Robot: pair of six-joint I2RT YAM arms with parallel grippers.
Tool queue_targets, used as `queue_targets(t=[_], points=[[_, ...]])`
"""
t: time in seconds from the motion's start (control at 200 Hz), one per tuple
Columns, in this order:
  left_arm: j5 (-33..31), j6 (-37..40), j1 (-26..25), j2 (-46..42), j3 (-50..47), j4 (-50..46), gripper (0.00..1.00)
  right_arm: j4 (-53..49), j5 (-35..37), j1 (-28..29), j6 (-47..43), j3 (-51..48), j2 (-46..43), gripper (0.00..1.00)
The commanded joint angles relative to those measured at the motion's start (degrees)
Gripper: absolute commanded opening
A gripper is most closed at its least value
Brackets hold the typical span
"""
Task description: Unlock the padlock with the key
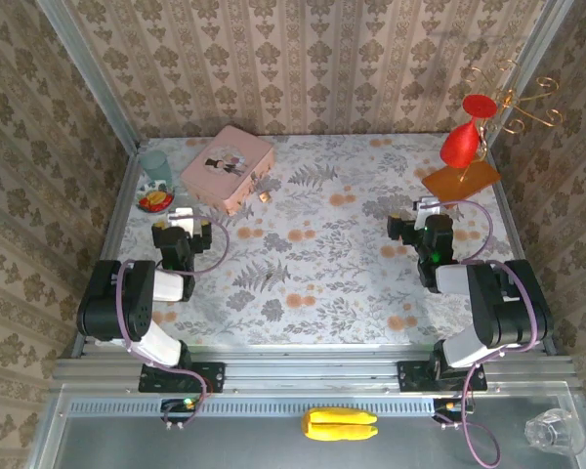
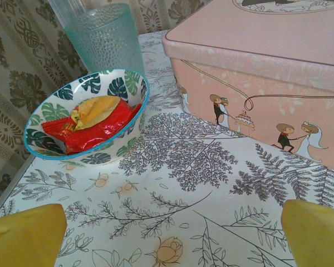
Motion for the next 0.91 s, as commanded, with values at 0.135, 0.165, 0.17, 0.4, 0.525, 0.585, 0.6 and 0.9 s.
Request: queue_targets(t=[0.135,0.165,0.17,0.4,0.525,0.585,0.6,0.9], points=[[1.08,-0.84,0.4,-0.21,0.86,0.47,1.0,1.75,-0.61,-0.25,0.85,-0.22,0.46,1.0],[1.04,-0.8,0.4,-0.16,0.86,0.43,1.0,1.67,-0.61,-0.25,0.85,-0.16,0.4,1.0],[1.06,-0.8,0.45,-0.19,0.86,0.46,1.0,1.67,-0.6,-0.25,0.85,-0.2,0.34,1.0],[1.08,-0.88,0.45,-0.22,0.86,0.47,1.0,1.62,-0.65,-0.25,0.85,-0.16,0.43,1.0],[1.16,-0.9,0.49,-0.2,0.95,0.24,1.0,1.66,-0.61,-0.25,0.85,-0.15,0.45,1.0],[1.36,-1.01,0.66,-0.27,1.04,0.03,1.0,1.66,-0.6,-0.25,0.85,-0.21,0.45,1.0],[1.35,-0.97,0.66,-0.3,1.04,-0.03,1.0,1.66,-0.6,-0.24,0.85,-0.21,0.45,1.0],[3.69,1.03,-0.15,-0.3,-1.31,4.45,1.0,1.92,-0.39,-0.18,0.76,-0.33,0.36,1.0]])
